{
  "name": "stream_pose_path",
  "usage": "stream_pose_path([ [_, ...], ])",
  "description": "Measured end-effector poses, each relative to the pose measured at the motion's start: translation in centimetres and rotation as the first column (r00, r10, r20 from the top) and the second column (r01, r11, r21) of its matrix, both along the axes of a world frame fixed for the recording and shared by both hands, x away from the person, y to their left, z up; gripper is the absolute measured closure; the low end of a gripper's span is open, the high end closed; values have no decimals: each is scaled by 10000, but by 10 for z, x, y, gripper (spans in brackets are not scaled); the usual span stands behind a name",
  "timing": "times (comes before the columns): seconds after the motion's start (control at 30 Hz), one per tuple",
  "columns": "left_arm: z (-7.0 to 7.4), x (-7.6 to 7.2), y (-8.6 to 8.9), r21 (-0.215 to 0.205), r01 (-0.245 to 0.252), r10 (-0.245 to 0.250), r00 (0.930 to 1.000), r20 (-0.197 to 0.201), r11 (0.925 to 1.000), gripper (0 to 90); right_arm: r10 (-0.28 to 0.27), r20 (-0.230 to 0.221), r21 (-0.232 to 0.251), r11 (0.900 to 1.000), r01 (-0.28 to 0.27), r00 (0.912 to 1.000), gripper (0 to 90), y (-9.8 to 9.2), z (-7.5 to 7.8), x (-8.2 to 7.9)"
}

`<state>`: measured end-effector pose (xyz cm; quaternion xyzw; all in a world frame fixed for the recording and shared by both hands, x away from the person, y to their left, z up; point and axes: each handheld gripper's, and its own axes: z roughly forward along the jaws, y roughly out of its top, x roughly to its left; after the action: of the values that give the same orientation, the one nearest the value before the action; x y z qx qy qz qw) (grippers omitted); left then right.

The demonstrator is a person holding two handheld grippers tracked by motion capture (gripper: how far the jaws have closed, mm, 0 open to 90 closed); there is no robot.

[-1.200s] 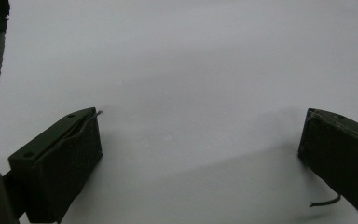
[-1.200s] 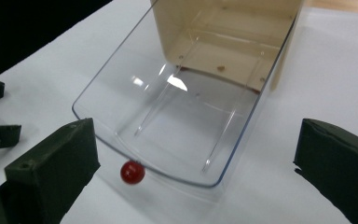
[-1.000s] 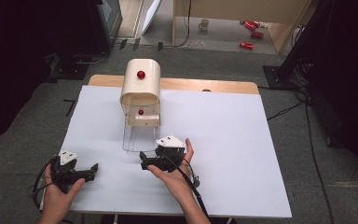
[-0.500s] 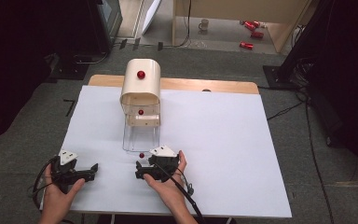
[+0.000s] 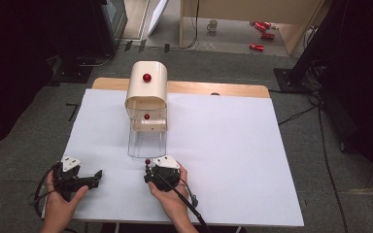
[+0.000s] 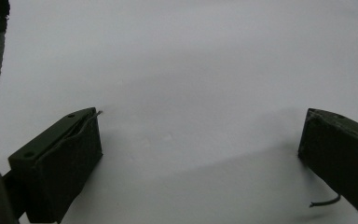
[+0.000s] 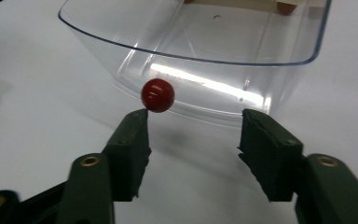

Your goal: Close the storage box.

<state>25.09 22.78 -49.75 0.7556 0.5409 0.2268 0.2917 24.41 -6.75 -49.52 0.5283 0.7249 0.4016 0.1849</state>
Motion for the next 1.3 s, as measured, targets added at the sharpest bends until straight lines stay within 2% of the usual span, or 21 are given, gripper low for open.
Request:
stream_pose_path([
  [0.03, 0, 0, 0, -5, -11, 11, 10000, 9, 10000, 0, 238, -76, 212, 9995, -236, 9997, 547, 1, 0, 0],
  [0.07, 0, 0, 0, -5, -11, 11, 10000, 9, 10000, 0, 238, -76, 212, 9995, -236, 9997, 547, 1, 0, 0],
  [0.1, 0, 0, 0, -5, -10, 10, 10000, 9, 10000, 0, 373, -112, 301, 9989, -370, 9992, 607, 3, 0, 0],
  [0.27, 0, 0, 0, 2, -5, 5, 10000, 7, 10000, 0, 593, -88, 618, 9964, -587, 9982, 695, 6, -1, 2],
  [0.43, 0, 0, 0, -6, -12, 12, 10000, 11, 10000, 0, 692, -50, 615, 9957, -687, 9976, 753, 10, -1, 4],
  [0.63, 0, 0, 0, 3, -2, 2, 10000, 4, 10000, 0, 780, 8, 713, 9944, -779, 9970, 759, 10, 1, 5],
  [0.9, 0, 0, 0, 3, -3, 3, 10000, 4, 10000, 0, 655, 271, 933, 9933, -678, 9975, 758, 7, 18, 11],
  [1.3, 0, 0, 0, -7, -11, 11, 10000, 6, 10000, 0, 680, 155, 796, 9944, -690, 9976, 757, 7, 22, 35],
])
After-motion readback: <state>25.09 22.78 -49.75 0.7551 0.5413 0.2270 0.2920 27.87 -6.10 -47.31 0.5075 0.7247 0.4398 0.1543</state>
